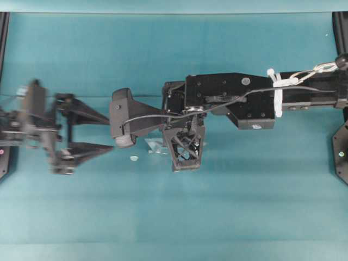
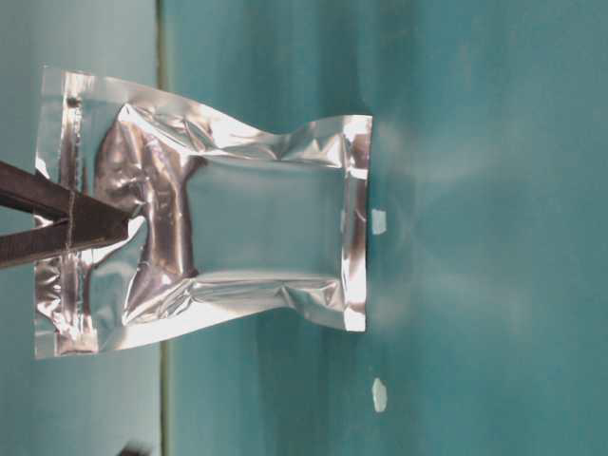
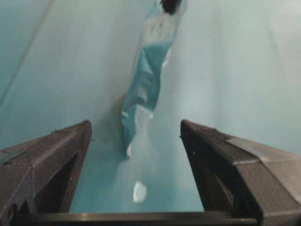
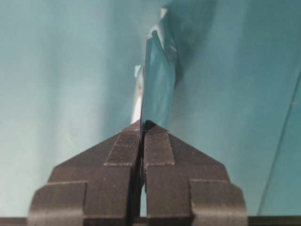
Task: Hand over the silver zip bag and make it stand upright.
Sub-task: 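Reach the left gripper to the bag's lower edge held by the right gripper, then close the left gripper on the bag's bottom edge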
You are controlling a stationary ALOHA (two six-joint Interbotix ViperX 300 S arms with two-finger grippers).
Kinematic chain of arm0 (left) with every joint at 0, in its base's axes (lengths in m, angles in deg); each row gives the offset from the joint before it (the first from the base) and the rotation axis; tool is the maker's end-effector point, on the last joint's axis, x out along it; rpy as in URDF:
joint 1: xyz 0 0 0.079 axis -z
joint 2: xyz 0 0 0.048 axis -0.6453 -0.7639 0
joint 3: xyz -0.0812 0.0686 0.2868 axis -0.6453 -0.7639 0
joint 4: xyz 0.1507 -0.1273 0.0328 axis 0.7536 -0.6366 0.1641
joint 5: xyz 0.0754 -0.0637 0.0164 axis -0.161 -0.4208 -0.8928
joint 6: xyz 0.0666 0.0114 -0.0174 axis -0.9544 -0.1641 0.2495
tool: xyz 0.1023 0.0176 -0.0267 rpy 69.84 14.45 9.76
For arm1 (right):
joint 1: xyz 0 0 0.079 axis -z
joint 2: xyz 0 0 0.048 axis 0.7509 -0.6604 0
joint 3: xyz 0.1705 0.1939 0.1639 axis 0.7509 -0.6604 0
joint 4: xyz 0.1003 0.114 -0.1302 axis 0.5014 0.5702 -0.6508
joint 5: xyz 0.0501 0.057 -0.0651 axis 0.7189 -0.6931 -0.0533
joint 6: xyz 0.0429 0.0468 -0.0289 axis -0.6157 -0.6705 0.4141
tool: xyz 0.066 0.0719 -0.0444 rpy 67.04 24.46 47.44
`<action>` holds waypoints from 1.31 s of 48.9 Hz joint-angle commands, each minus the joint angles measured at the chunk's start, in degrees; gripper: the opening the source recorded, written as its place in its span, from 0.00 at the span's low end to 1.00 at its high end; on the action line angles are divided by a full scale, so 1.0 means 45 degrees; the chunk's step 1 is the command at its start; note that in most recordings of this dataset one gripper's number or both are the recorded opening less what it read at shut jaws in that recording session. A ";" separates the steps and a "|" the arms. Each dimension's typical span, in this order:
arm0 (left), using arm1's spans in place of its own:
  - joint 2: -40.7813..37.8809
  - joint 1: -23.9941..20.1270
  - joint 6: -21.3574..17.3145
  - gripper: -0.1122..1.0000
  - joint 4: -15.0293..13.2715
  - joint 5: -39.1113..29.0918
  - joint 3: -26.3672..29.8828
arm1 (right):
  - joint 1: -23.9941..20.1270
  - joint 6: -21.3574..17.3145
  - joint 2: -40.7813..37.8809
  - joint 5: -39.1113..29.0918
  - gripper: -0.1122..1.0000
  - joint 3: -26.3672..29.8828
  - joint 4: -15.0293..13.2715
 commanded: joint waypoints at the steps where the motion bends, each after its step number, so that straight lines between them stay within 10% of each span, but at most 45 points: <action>1: -0.1094 0.0059 -0.0020 0.89 0.0039 0.0938 0.0586 | -0.0020 0.0098 0.0117 0.0137 0.12 0.0059 0.0000; 25: -0.5215 0.0449 0.0059 0.89 0.0039 0.2148 0.3047 | 0.0039 0.0059 0.0117 0.0117 0.12 0.0059 0.0000; 64: -0.6836 0.0117 0.0039 0.86 0.0039 0.1230 0.4883 | 0.0039 0.0059 0.0117 0.0156 0.12 -0.0020 -0.0020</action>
